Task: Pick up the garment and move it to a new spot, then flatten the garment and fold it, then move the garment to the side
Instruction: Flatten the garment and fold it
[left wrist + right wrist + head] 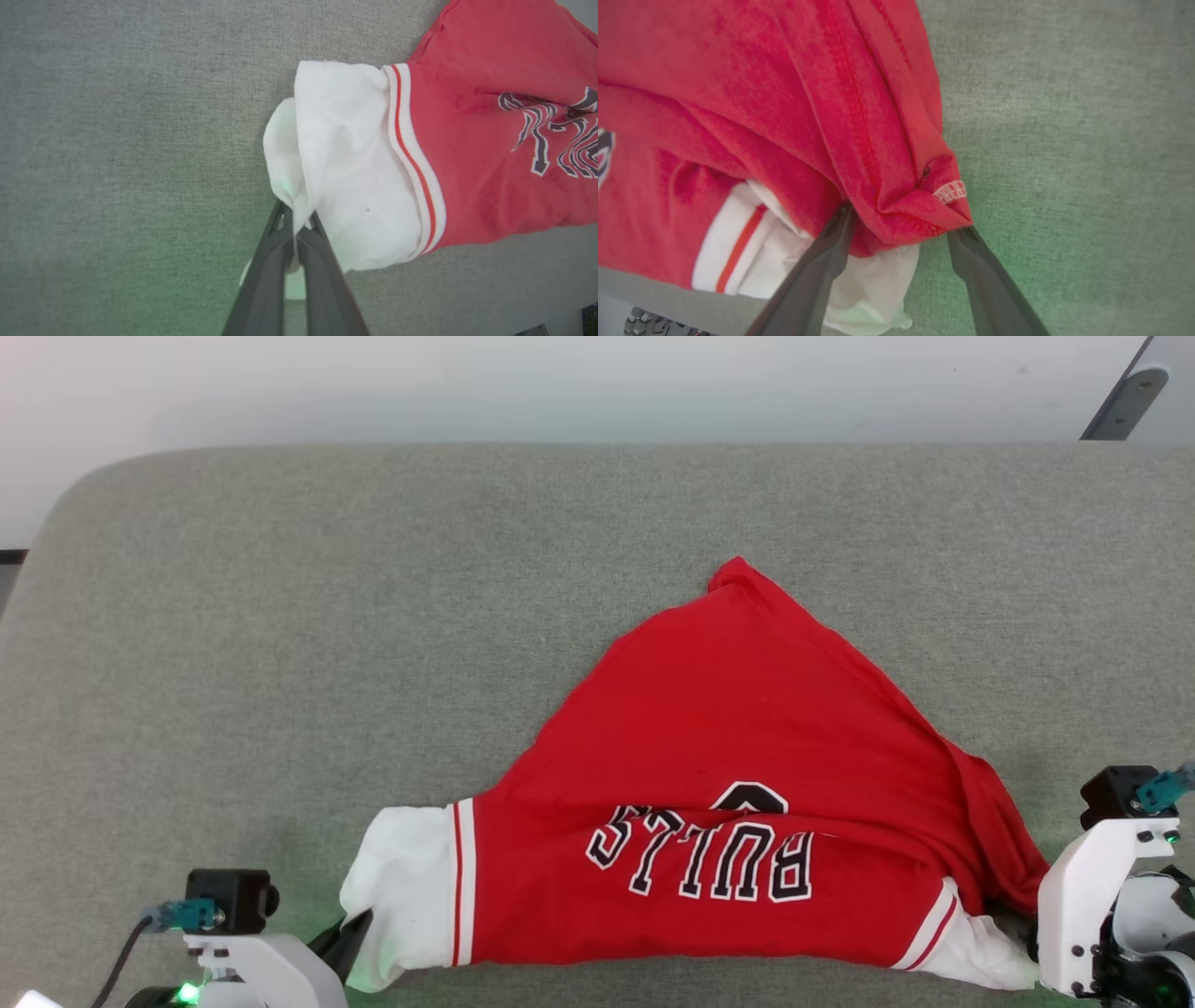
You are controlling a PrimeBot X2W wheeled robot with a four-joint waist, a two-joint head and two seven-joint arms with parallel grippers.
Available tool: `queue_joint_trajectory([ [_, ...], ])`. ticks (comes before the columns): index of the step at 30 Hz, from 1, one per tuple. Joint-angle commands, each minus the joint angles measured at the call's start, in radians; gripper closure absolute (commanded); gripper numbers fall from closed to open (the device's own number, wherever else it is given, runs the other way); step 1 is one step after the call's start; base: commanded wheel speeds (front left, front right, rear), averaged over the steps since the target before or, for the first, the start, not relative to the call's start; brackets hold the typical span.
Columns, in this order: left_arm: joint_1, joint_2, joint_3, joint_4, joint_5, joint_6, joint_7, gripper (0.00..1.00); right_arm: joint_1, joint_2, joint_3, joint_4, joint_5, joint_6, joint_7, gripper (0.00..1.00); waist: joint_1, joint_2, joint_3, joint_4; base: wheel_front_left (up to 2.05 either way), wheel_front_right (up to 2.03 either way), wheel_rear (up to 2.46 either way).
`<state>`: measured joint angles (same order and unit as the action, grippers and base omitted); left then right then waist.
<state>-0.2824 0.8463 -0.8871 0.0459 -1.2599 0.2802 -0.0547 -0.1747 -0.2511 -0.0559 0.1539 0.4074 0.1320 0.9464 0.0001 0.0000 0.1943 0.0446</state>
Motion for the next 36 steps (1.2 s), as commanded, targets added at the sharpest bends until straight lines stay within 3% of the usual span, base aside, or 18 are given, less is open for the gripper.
queue_joint_trajectory([
  [1,-0.001,-0.005,-0.003,0.002,0.005,-0.004,-0.006,1.0,0.042,-0.002,-0.007,-0.009,-0.008,-0.002,0.029,0.0,-0.0001,0.0,-0.007,0.0,0.0,0.0,0.0],
  [12,0.001,-0.014,-0.015,-0.006,0.012,-0.002,0.006,1.0,-0.01,0.023,-0.069,-0.361,0.031,-0.002,0.171,0.0,-0.0001,0.0,-0.027,0.03,0.0,0.0,0.0],
  [19,-0.02,-0.026,-0.024,-0.01,0.023,-0.01,0.014,1.0,-0.133,0.017,-0.02,-0.403,0.008,-0.002,0.065,0.0,-0.0001,0.0,-0.012,0.066,0.0,0.0,0.0],
  [24,-0.042,-0.044,-0.03,-0.003,0.035,-0.022,0.016,1.0,-0.273,-0.005,0.092,-0.272,-0.019,-0.002,-0.113,0.0,-0.0001,0.0,0.016,0.099,0.0,0.0,0.0],
  [29,-0.075,-0.073,-0.038,0.015,0.051,-0.043,0.023,1.0,-0.441,-0.047,0.233,-0.026,-0.046,-0.002,-0.298,0.0,-0.0001,0.0,0.052,0.138,0.0,0.0,0.0],
  [36,-0.13,-0.124,-0.056,0.056,0.072,-0.081,0.033,1.0,-0.665,-0.071,0.419,0.356,-0.026,-0.002,-0.409,0.0,-0.0001,0.0,0.097,0.197,0.0,0.0,0.0],
])
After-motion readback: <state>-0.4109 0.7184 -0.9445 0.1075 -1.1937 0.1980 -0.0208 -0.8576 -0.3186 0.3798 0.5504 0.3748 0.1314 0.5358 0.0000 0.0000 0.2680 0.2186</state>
